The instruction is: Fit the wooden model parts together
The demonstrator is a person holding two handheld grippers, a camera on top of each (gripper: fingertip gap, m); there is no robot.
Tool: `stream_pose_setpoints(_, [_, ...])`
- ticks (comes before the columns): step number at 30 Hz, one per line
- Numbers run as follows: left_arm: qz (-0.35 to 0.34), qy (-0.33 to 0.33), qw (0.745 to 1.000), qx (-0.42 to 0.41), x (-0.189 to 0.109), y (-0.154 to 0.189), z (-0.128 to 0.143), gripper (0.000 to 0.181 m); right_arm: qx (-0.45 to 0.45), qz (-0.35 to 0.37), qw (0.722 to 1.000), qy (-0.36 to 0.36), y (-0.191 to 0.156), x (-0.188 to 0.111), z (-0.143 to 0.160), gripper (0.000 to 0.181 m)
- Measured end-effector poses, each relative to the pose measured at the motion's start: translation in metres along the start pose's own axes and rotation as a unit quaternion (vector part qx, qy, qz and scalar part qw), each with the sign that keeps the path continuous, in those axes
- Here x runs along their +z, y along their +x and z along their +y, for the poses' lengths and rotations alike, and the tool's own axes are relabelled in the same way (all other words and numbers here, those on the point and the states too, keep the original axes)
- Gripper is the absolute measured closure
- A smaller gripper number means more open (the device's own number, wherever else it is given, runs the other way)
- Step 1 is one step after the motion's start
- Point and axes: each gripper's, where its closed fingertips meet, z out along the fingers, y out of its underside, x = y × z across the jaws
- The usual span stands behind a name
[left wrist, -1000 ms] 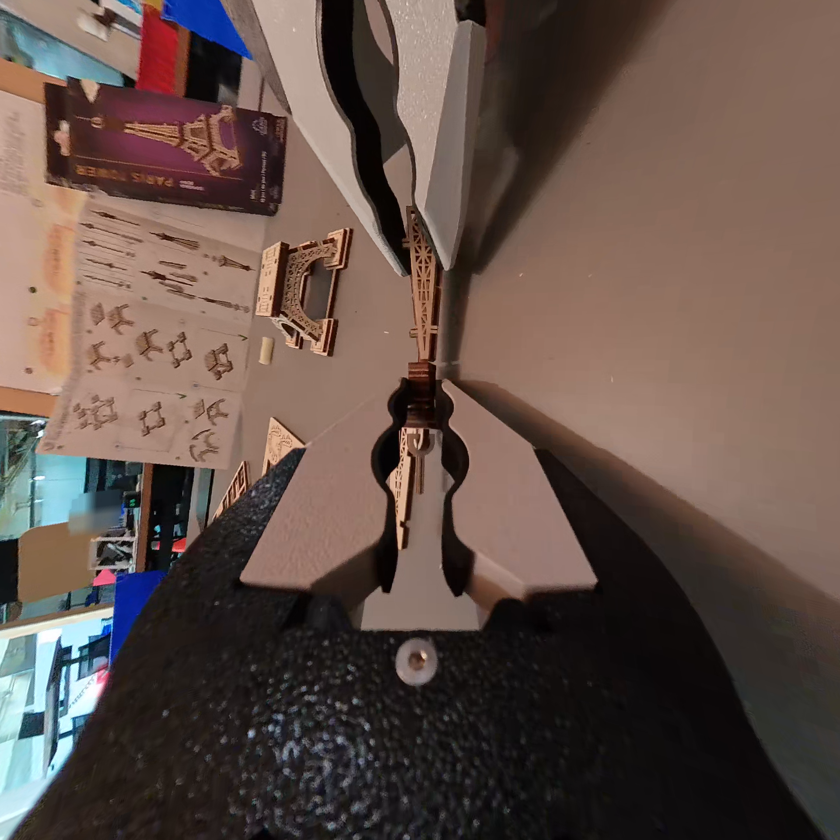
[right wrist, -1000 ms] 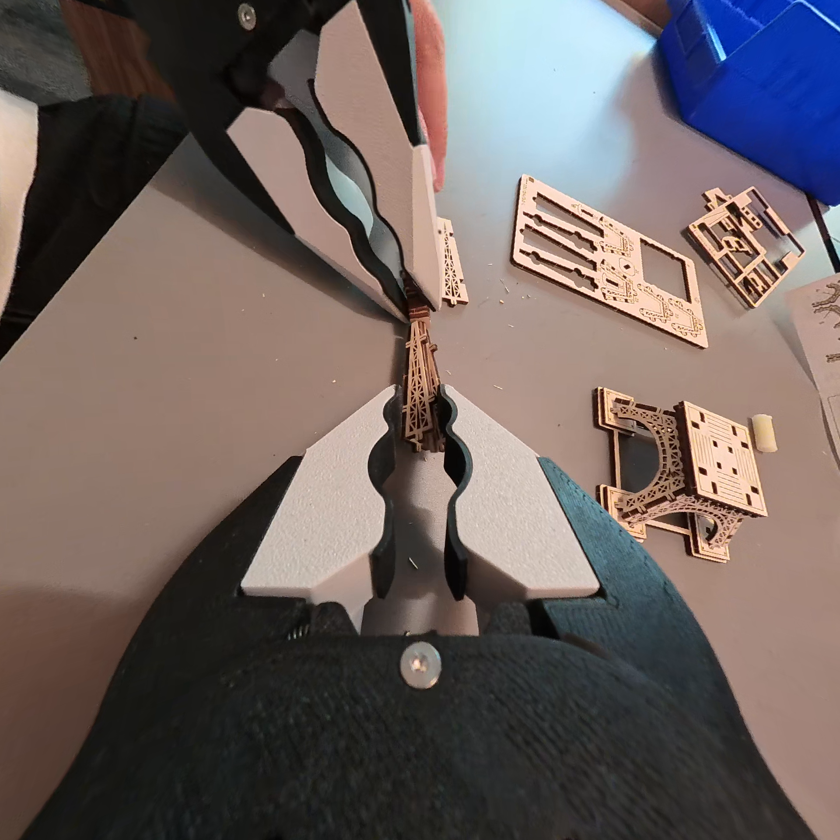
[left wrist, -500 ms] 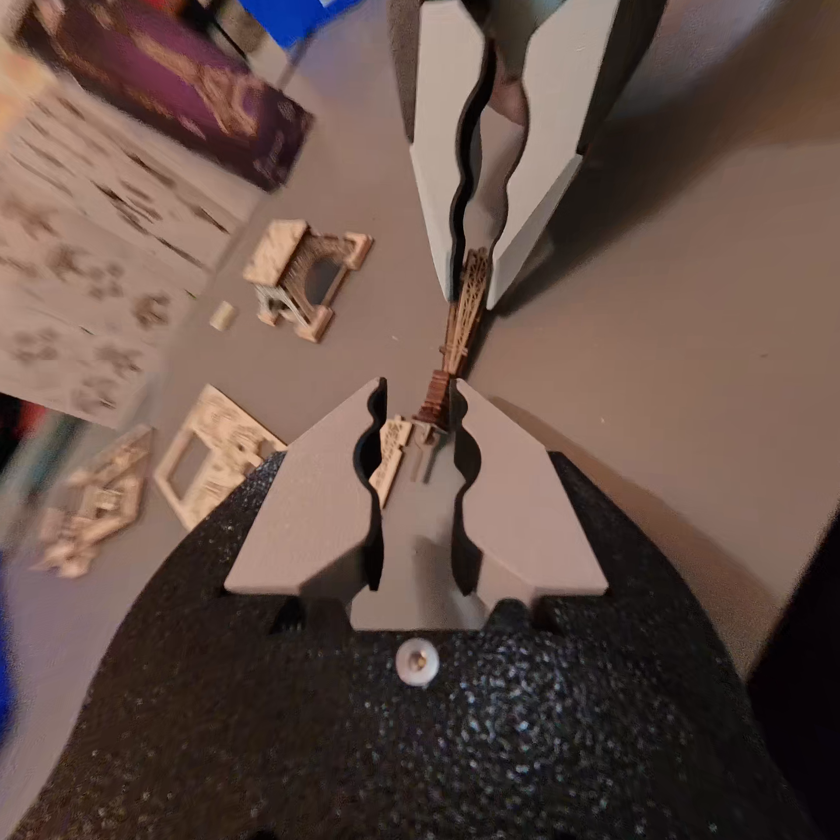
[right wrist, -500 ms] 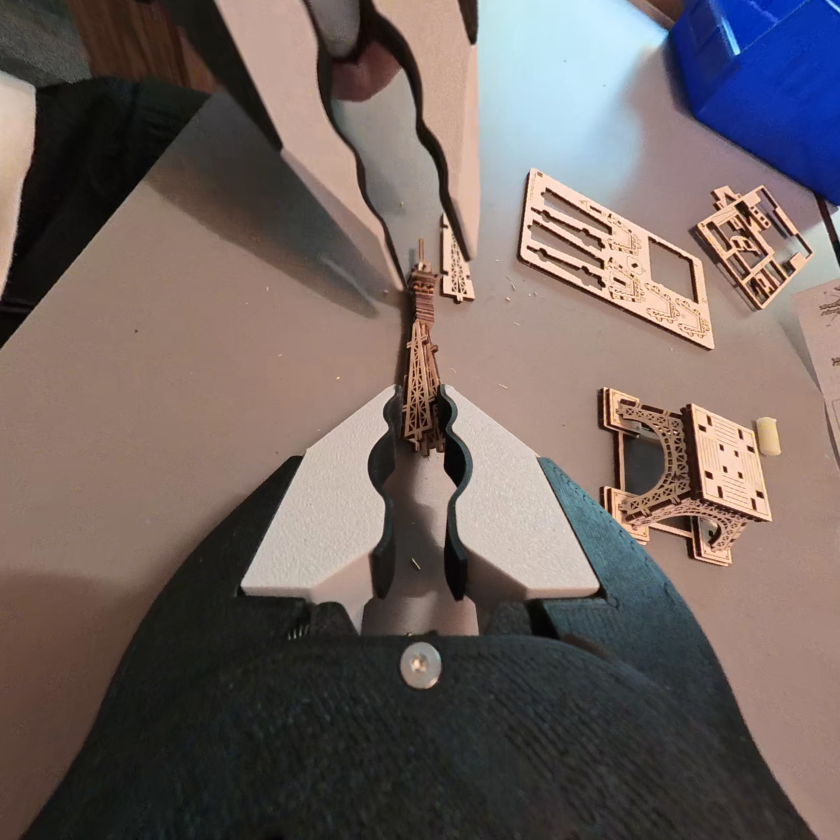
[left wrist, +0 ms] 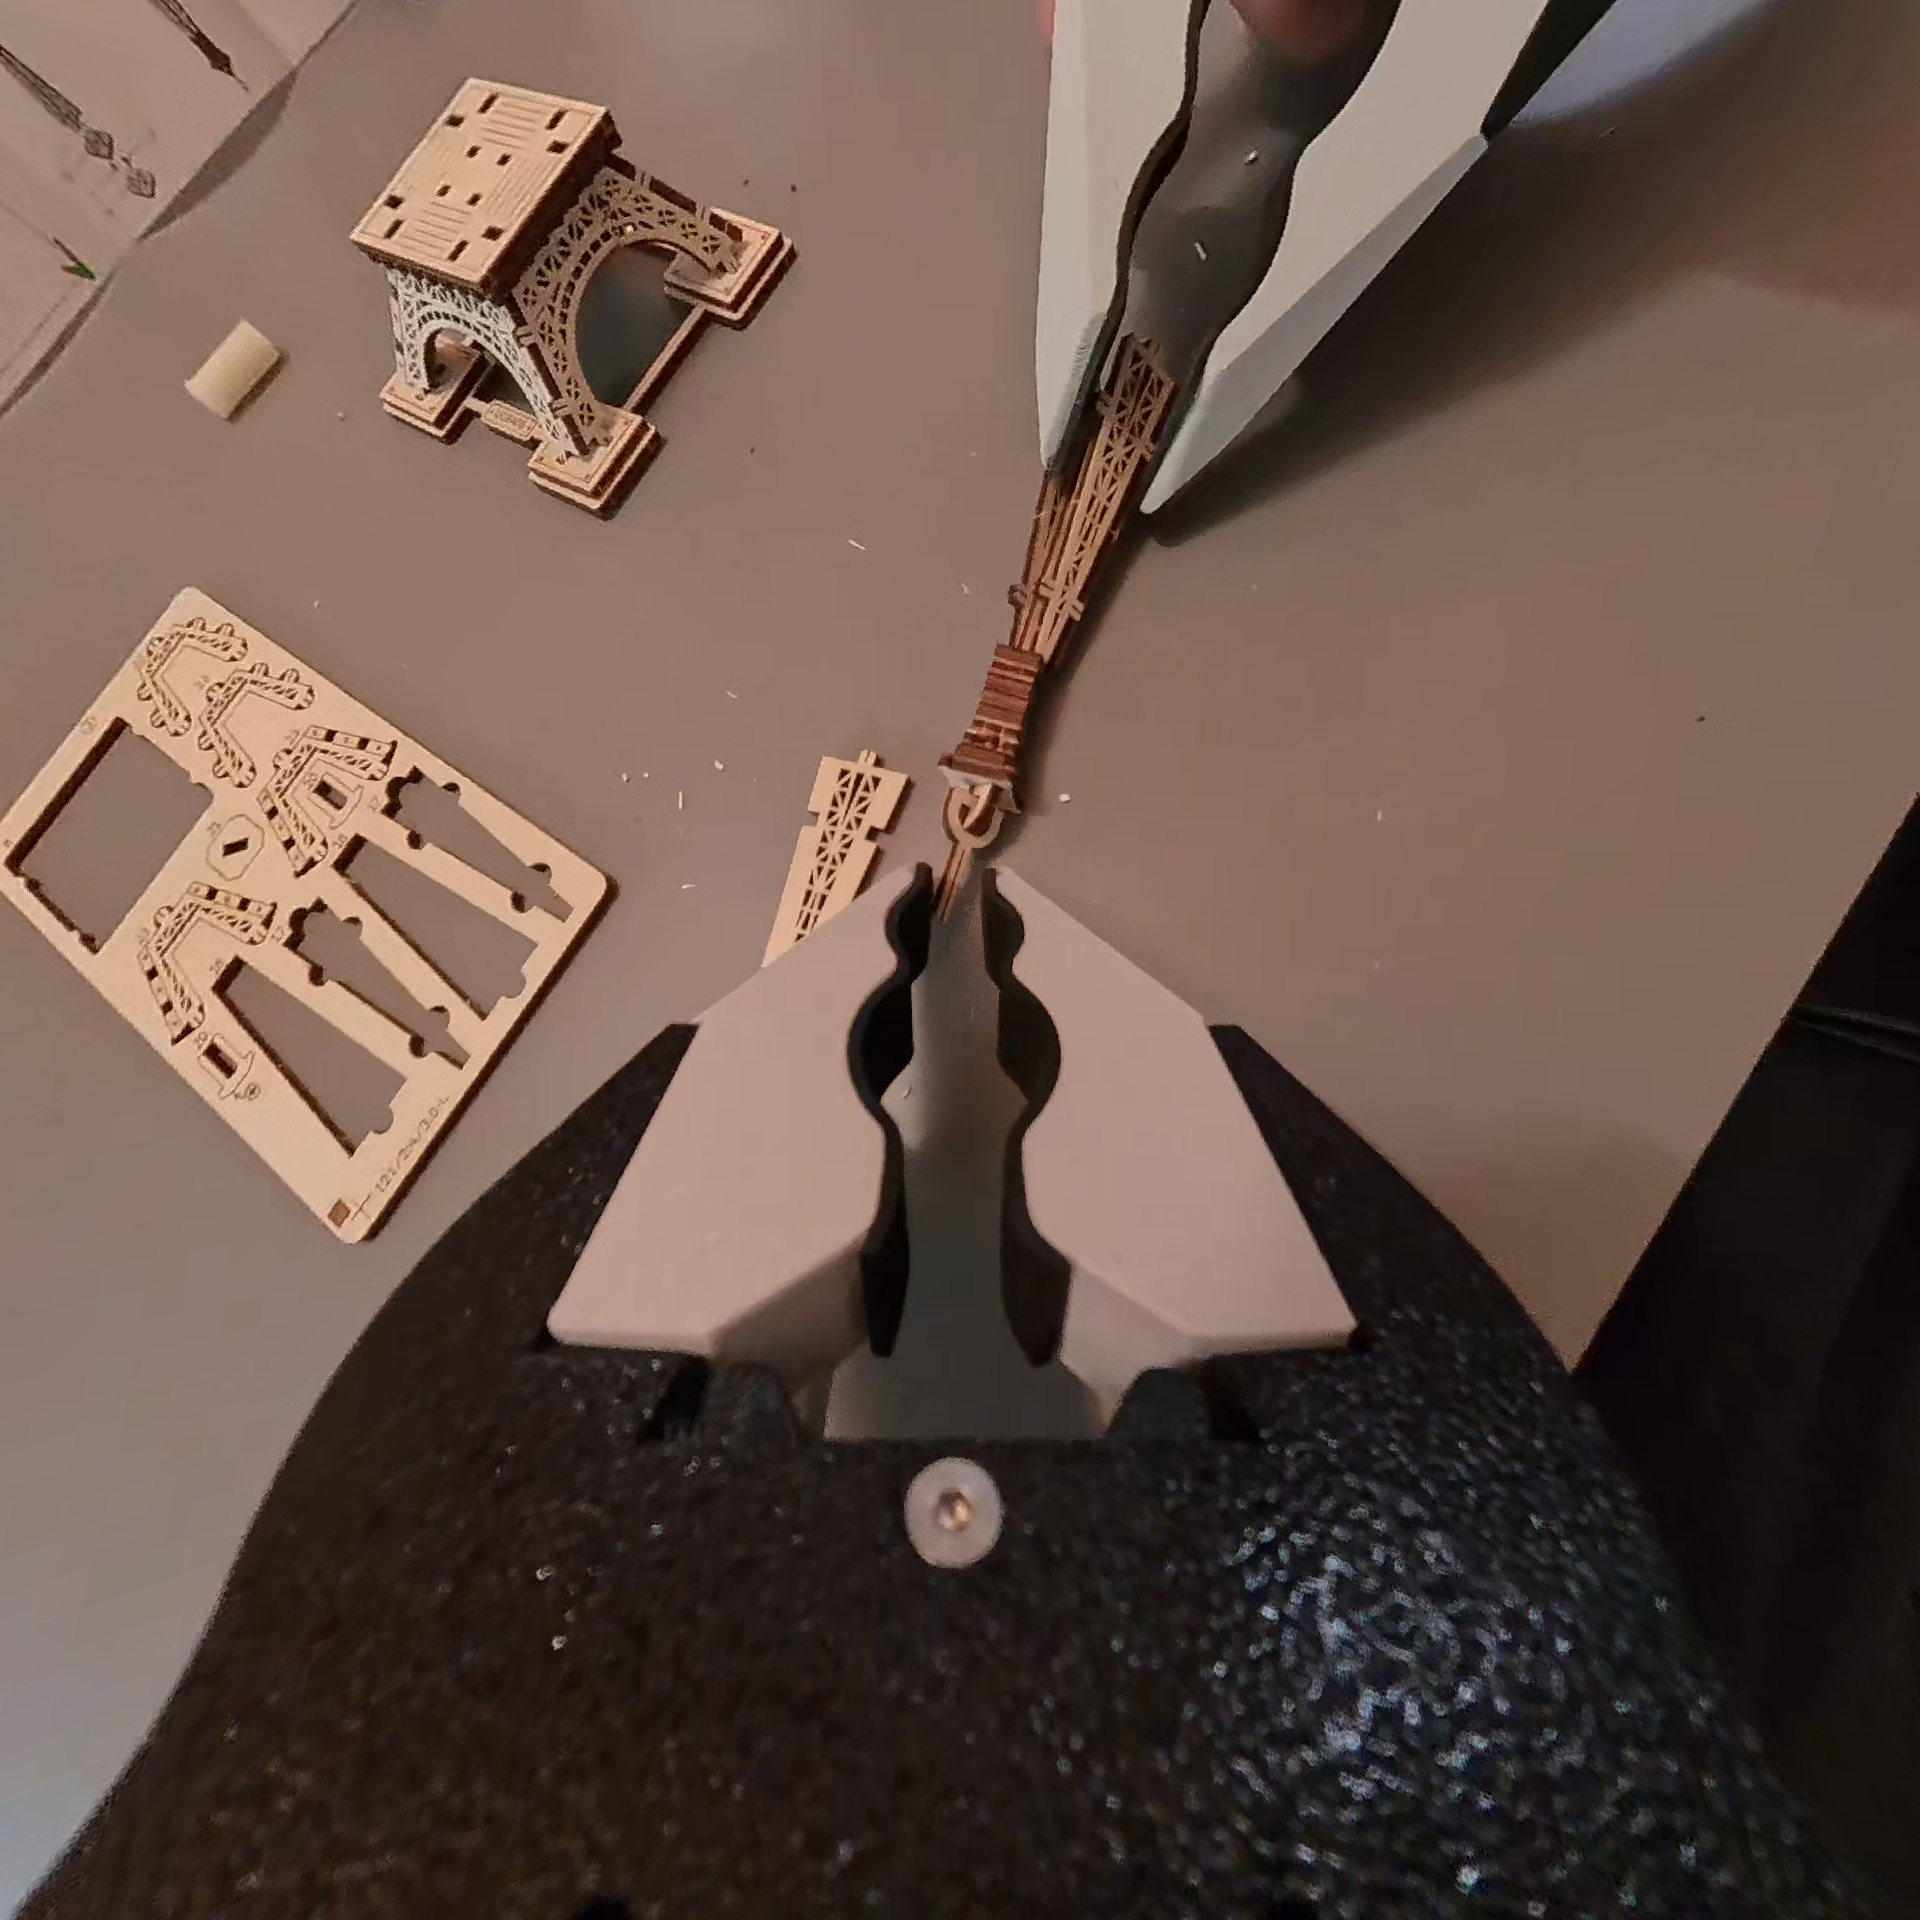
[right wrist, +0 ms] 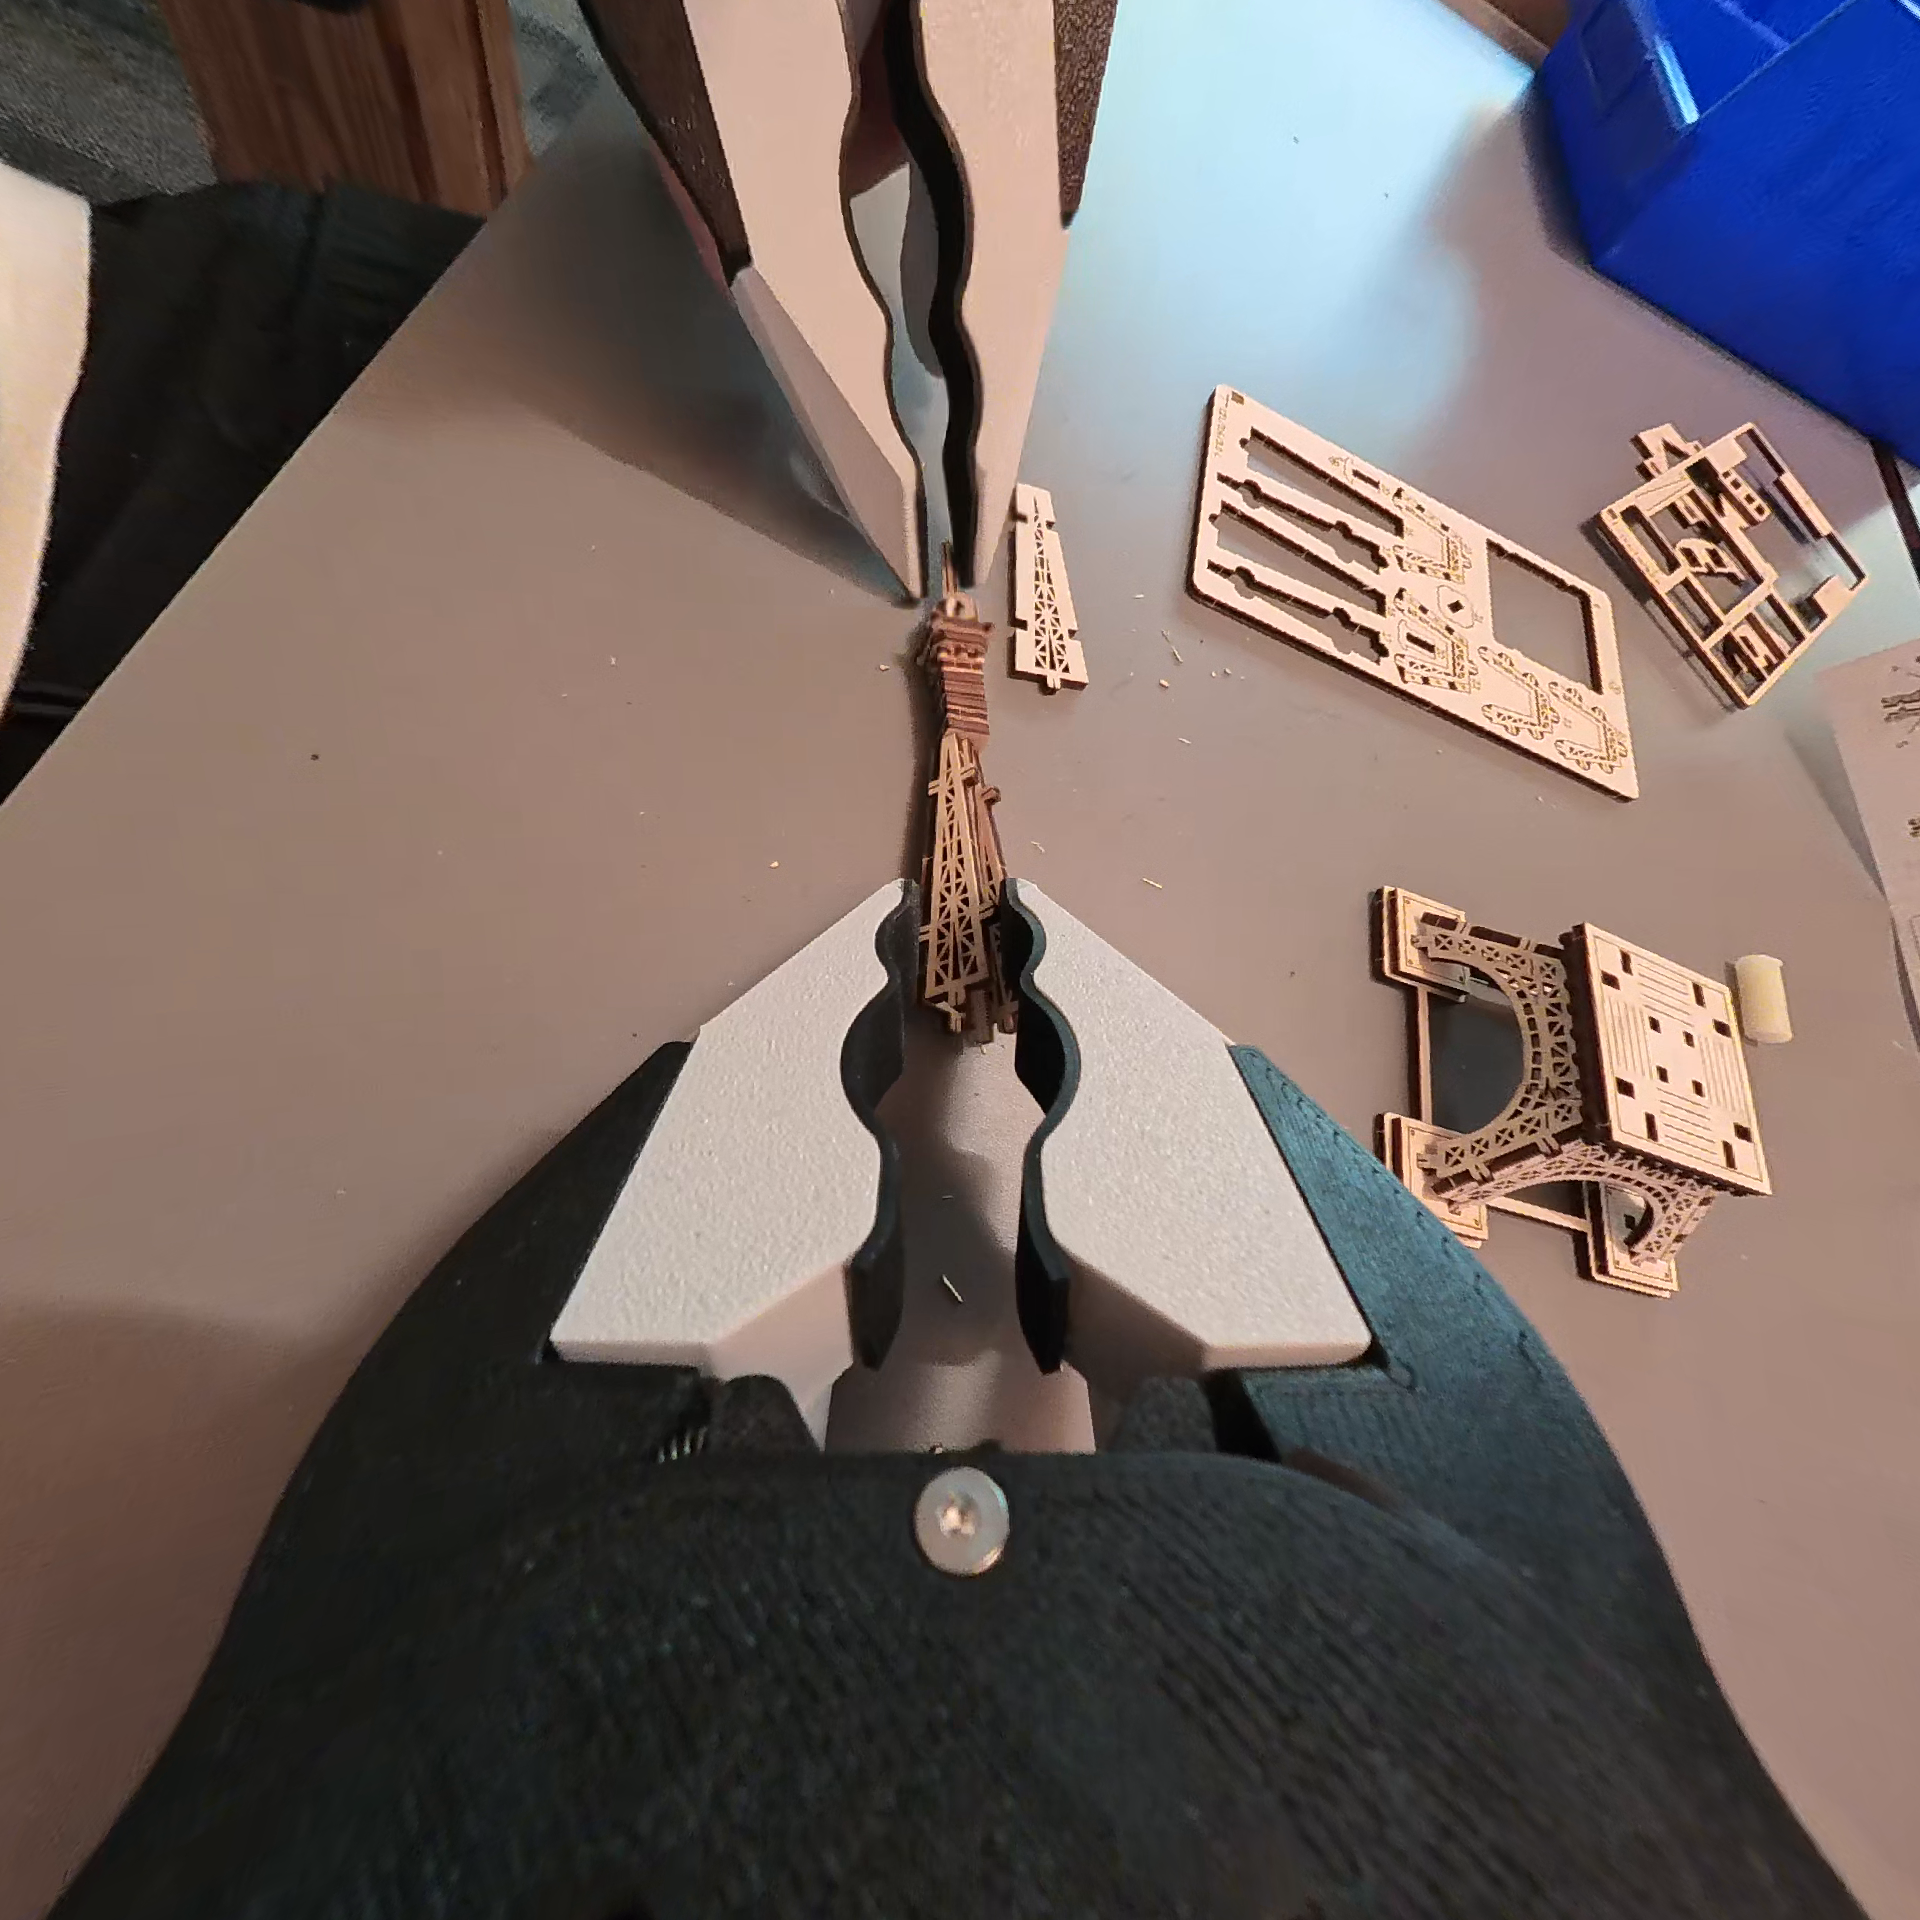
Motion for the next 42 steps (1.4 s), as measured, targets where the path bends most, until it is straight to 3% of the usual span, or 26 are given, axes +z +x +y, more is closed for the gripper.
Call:
stream_pose_setpoints(10, [0.010,0.005,1.000,0.029,0.003,0.001,-0.003,0.177,0.007,0.001,1.000,-0.002,0.002,0.000,0.000,0.168])
stream_pose_setpoints(22, [-0.004,0.013,0.986,0.166,0.004,-0.002,-0.005,0.179,0.027,-0.002,1.000,-0.004,0.004,0.000,0.002,0.168])
stream_pose_setpoints(25, [-0.035,0.014,0.974,0.224,0.004,-0.005,-0.006,0.179,0.027,-0.001,1.000,-0.004,0.004,0.000,0.002,0.168])
stream_pose_setpoints(31, [-0.126,0.002,0.920,0.372,0.005,-0.009,-0.008,0.179,0.027,-0.002,1.000,-0.004,0.004,0.000,0.002,0.168])
stream_pose_setpoints(36, [-0.140,0.019,0.917,0.372,0.004,-0.006,-0.008,0.179,0.025,-0.002,1.000,-0.003,0.004,0.000,0.001,0.168])
stream_pose_setpoints(39, [-0.138,0.031,0.924,0.356,0.003,-0.006,-0.009,0.167,0.023,-0.004,1.000,-0.002,0.003,0.000,0.001,0.168])
stream_pose_setpoints(42, [-0.116,0.066,0.947,0.293,-0.003,-0.004,-0.016,0.151,0.022,-0.004,1.000,-0.003,0.003,0.000,0.001,0.168])
